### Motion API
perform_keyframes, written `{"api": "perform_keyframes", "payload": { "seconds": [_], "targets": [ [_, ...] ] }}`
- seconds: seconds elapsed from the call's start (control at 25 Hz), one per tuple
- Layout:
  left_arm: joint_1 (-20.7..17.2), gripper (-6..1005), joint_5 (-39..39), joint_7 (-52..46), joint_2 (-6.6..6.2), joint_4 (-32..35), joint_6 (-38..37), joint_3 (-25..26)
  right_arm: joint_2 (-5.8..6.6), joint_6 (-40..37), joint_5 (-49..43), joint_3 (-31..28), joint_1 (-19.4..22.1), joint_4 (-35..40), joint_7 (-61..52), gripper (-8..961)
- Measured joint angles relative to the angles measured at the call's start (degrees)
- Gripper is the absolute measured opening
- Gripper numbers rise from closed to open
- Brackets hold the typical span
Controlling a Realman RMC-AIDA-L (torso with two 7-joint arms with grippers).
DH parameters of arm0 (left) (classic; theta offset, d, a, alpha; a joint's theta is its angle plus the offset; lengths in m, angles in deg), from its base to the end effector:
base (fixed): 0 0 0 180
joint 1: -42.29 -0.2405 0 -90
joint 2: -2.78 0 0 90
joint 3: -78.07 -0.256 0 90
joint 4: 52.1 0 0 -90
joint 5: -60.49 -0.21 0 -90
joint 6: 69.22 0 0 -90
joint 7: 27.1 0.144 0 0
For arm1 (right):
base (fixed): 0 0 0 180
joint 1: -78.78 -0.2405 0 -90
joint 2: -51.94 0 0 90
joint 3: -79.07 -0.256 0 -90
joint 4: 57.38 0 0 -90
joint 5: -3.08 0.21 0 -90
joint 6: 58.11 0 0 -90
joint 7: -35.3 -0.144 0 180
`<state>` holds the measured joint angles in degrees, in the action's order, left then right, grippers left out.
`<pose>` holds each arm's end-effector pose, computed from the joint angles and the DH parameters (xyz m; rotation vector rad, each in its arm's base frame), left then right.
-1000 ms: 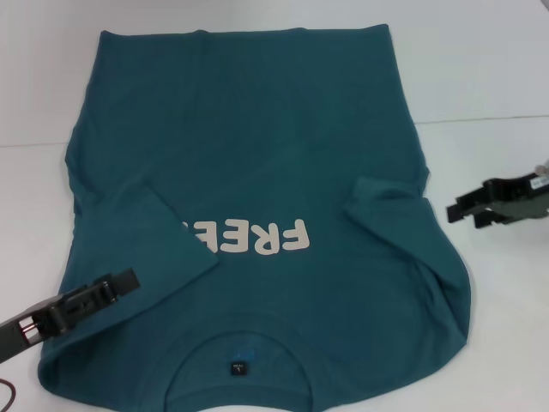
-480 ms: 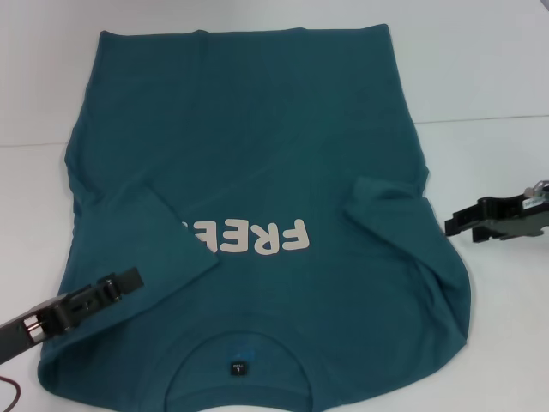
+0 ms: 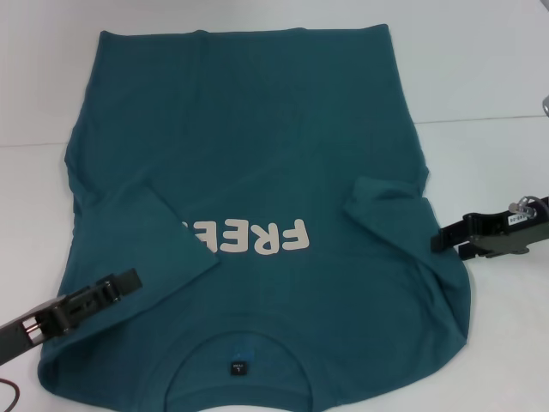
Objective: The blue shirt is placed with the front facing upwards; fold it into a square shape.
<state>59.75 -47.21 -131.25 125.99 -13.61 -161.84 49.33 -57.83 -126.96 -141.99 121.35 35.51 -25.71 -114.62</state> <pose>-0.3116 0.2705 0.0108 -2.1963 -1.4638 -1.1229 0.3038 0.4046 0.0408 -1.9800 1.8217 0.0761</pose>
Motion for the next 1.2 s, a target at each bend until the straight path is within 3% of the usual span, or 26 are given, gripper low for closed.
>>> {"api": "perform_keyframes", "payload": {
  "seconds": [0.2,0.48,1.2],
  "targets": [
    [-0.03,876,0.03,0.08,0.07,0.0,0.11,0.0,-0.11,0.36,-0.03,-0.05,0.22,-0.37,-0.26,556],
    [0.18,876,0.03,0.17,0.11,-0.08,0.26,0.0,-1.55,4.0,2.13,-0.94,0.3,-1.43,0.01,557],
    [0.14,876,0.03,0.63,0.1,-0.17,0.25,0.0,-2.62,9.84,4.99,-0.98,0.39,-2.14,0.41,554]
  ]
}}
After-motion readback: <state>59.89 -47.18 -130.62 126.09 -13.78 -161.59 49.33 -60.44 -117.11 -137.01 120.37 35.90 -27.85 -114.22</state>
